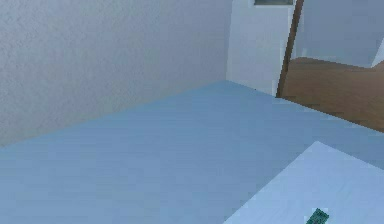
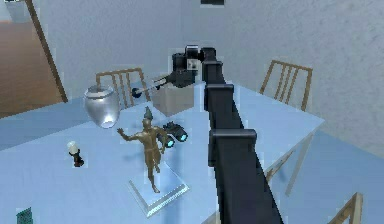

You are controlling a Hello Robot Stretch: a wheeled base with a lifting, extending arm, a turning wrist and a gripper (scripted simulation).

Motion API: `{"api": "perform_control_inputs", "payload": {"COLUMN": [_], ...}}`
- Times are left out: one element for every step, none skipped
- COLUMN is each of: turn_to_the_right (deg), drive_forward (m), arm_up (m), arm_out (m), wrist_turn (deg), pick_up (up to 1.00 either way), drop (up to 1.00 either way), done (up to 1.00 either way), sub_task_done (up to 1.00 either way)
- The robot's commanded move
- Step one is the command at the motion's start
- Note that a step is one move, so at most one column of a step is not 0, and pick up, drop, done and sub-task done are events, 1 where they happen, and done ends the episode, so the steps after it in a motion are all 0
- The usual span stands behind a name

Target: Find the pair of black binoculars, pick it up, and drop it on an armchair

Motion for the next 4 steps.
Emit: {"api": "perform_control_inputs", "payload": {"turn_to_the_right": [0.0, 0.0, 0.0, 0.0], "drive_forward": [0.00, 0.00, 0.00, 0.00], "arm_up": [0.00, -0.30, 0.00, 0.10], "arm_out": [0.00, 0.00, 0.00, 0.00], "wrist_turn": [15.0, 0.0, 0.0, 0.0], "pick_up": [0.00, 0.00, 1.00, 0.00], "drop": [0.00, 0.00, 0.00, 0.00], "done": [0.00, 0.00, 0.00, 0.00], "sub_task_done": [0.00, 0.00, 0.00, 0.00]}}
